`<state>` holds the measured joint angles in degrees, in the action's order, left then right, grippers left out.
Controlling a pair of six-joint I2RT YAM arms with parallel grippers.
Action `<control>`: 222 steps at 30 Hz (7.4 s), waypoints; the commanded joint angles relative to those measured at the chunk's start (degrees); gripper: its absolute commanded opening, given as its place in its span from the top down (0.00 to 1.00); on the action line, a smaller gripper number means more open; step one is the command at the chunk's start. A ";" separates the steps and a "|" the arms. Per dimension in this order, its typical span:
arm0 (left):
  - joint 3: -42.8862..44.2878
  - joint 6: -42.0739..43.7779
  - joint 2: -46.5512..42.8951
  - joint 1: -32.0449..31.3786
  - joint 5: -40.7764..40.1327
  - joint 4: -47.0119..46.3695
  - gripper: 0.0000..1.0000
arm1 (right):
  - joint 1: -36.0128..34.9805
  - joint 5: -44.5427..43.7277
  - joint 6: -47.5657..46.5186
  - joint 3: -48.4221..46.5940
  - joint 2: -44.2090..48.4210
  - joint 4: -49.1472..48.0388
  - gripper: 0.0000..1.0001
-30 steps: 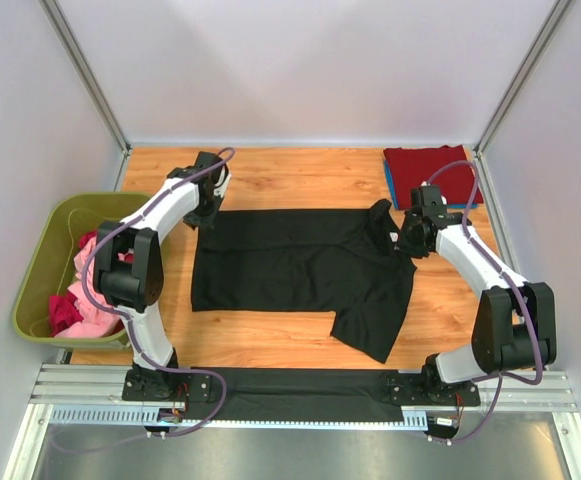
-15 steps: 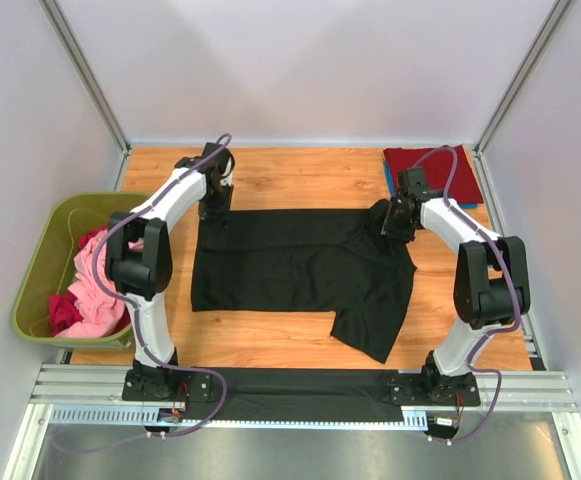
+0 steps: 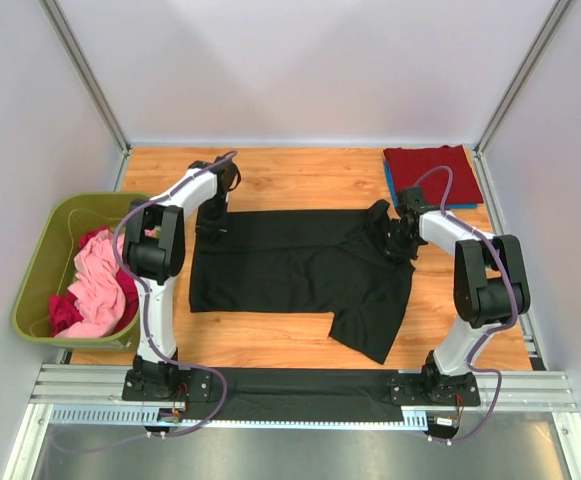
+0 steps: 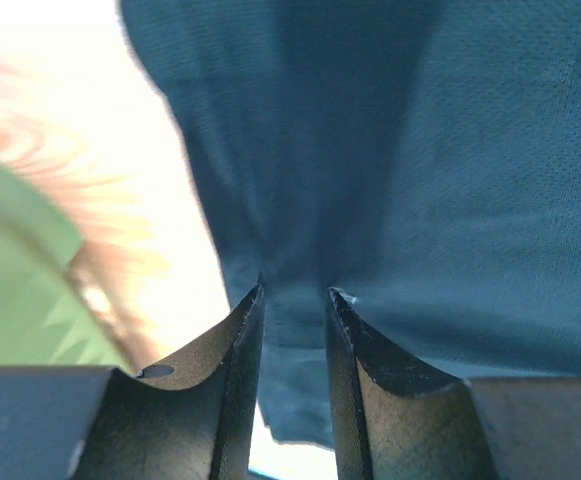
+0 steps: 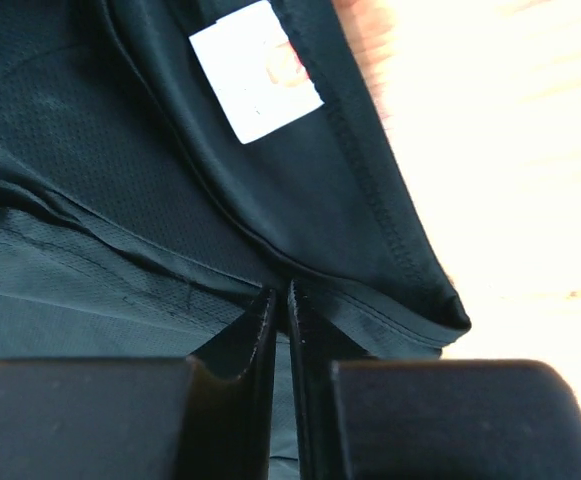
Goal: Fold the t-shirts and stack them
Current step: Fold the tshirt
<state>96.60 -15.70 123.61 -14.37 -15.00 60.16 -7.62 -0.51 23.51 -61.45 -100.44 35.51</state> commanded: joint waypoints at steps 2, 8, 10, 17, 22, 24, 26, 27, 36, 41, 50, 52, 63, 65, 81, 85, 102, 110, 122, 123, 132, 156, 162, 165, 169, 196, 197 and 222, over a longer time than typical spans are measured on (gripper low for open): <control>8.42 -1.70 -0.30 -0.13 -4.51 5.75 0.62 | 0.15 -2.92 -0.57 -1.03 3.14 0.61 0.91; 16.34 -1.70 -1.88 -0.31 7.66 6.03 0.59 | 0.06 -5.01 -1.27 -10.16 3.51 0.97 0.64; 14.77 -1.52 -2.76 -0.31 11.91 2.70 0.59 | -0.55 -7.64 -1.27 -16.73 0.79 1.32 0.61; 11.16 -1.52 -0.57 -0.31 20.62 -3.82 0.59 | -2.84 -18.46 -0.13 -36.34 -15.37 4.57 0.59; 11.86 -1.26 3.29 -0.31 22.39 -6.45 0.59 | -3.46 -17.85 0.05 -43.39 -22.15 2.73 0.52; 12.47 -1.52 4.61 -0.31 21.95 -6.72 0.59 | -3.72 -18.38 0.13 -46.37 -25.22 3.51 0.51; 13.17 -1.61 6.54 -0.31 21.16 -6.37 0.59 | -3.90 -19.61 0.83 -47.88 -26.99 5.18 0.50; 13.70 -1.78 7.16 -0.31 20.90 -5.59 0.59 | -3.98 -19.53 1.19 -48.67 -28.04 5.62 0.50; 17.04 -1.08 11.91 -0.13 10.79 -1.10 0.60 | -2.49 -19.43 3.47 -40.60 -24.37 3.17 0.86; 19.42 -1.08 13.67 -0.04 10.52 1.45 0.60 | 1.63 -14.19 0.93 -29.11 -15.67 -8.31 1.00; 19.07 -1.44 13.67 -0.04 10.70 2.15 0.59 | 5.94 -6.71 0.05 -6.86 0.59 -28.71 1.00; 19.50 -1.35 13.94 -0.04 10.79 2.68 0.59 | 6.65 -5.38 0.22 -1.93 2.26 -31.80 1.00; 23.46 -0.03 8.76 -0.13 13.60 3.48 0.55 | 8.76 3.15 1.89 -2.00 6.31 -28.40 0.55; 24.16 -0.38 8.49 -0.04 13.86 3.56 0.55 | 7.88 0.87 2.16 -4.46 6.66 -24.71 0.52; 20.12 -1.43 11.82 -0.31 16.06 1.27 0.55 | 1.55 -12.23 14.81 -28.74 -10.56 6.42 0.53; 20.65 -1.52 12.88 -0.31 16.24 1.71 0.55 | 1.55 -11.00 15.87 -27.41 -12.75 3.43 0.53; 25.30 -3.63 16.83 -0.22 11.85 5.49 0.55 | 3.57 -17.76 16.14 -18.81 -9.95 -4.65 1.00; 26.89 -2.40 17.19 -0.22 9.99 6.11 0.54 | 5.68 -15.58 8.76 -12.30 -7.14 -10.97 0.94; 24.26 -1.61 3.41 -0.39 10.26 6.02 0.50 | 1.91 -0.91 -3.36 -9.22 6.30 -5.63 0.69; 23.30 -1.44 2.35 -0.39 9.65 6.19 0.50 | -0.18 0.06 -4.77 -7.65 7.18 -4.75 0.69; 7.21 -0.38 -5.49 1.27 12.62 3.65 0.50 | -6.88 11.67 -11.90 -0.78 8.96 -2.03 0.64; 7.12 -1.43 -2.14 6.28 12.10 7.61 0.52 | -7.24 15.10 -21.66 -18.18 -12.23 -2.46 0.50; 5.09 -4.07 -2.67 6.90 11.31 6.46 0.53 | -7.32 17.12 -22.10 -17.30 -11.97 -3.16 0.57; 3.08 -4.60 -3.72 6.90 10.09 5.41 0.53 | -7.32 18.09 -22.10 -17.74 -12.58 -3.16 0.57; 1.93 -4.60 -3.64 6.90 8.68 3.74 0.52 | -7.41 19.32 -21.93 -17.74 -12.76 -3.95 0.56; 6.40 -4.78 2.51 6.99 1.39 6.46 1.00 | -10.83 19.32 -18.07 -17.04 -6.87 0.70 1.00; 6.93 -4.69 2.51 6.99 0.60 6.72 1.00 | -11.01 18.63 -17.71 -17.04 -6.61 1.05 1.00; 15.02 -4.51 6.81 6.99 -8.73 11.64 1.00 | -21.91 11.51 5.48 -12.56 -3.00 0.62 1.00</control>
<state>109.69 -20.49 128.60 -7.77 -21.23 69.08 -27.18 12.40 22.52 -74.39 -105.84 38.50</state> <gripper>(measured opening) 0.006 0.006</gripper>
